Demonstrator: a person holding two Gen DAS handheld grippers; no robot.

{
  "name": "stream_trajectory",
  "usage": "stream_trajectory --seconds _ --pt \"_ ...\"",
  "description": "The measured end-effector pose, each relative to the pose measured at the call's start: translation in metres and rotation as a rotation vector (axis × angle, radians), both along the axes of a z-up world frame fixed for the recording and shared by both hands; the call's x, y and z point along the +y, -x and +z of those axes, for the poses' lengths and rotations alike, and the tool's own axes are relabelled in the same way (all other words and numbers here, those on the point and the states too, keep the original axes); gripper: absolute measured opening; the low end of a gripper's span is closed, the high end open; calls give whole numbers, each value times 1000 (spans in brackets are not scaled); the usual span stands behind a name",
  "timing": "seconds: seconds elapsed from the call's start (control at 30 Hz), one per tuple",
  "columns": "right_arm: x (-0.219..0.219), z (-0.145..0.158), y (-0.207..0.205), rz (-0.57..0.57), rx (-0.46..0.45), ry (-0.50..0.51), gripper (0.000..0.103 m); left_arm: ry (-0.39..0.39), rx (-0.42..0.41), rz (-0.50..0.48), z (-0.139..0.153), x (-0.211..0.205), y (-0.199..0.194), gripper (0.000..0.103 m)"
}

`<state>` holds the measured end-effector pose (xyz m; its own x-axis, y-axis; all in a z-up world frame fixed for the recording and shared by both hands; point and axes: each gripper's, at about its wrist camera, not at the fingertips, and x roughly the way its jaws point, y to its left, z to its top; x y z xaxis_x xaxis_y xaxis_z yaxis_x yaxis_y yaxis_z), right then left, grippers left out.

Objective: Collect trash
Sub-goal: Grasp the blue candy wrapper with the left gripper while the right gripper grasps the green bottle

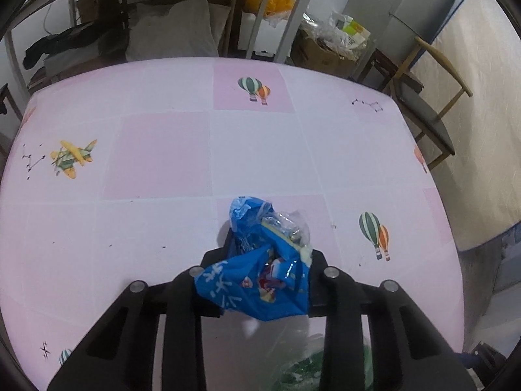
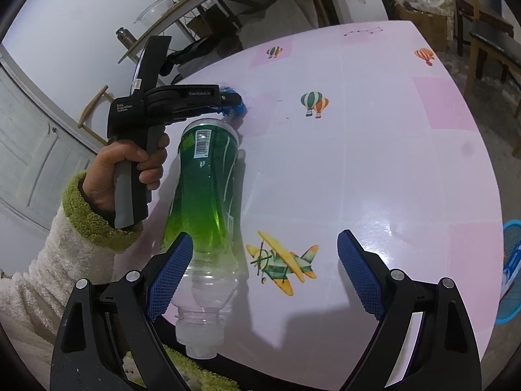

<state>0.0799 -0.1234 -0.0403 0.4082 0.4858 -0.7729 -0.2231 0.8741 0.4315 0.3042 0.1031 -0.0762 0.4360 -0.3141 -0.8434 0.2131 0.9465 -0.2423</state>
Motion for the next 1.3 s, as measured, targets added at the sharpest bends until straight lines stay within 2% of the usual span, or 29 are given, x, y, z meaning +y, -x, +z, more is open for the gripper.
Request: stream_trajectory --seconds 0.27,0.4,0.5,0.67,0.83,0.93,1.1,1.3 --pt "9 0 2 57 19 -49 86 33 -85 120 31 40 30 29" --pt "20 -2 -1 117 49 -79 86 19 -145 175 48 61 59 28" --pt "35 -3 -3 159 66 -61 86 -6 -181 203 54 70 82 28" --pt "59 -8 -8 202 77 -14 86 -38 -202 239 51 79 115 28" --pt "78 -14 -13 229 96 29 86 25 -152 276 34 83 134 28" --pt "88 -14 -17 242 99 49 86 34 -131 286 25 84 142 28" --pt "98 -17 -26 252 100 87 85 -13 -143 304 21 83 149 28" --pt "107 -25 -31 262 125 126 75 -50 -162 309 20 82 158 28"
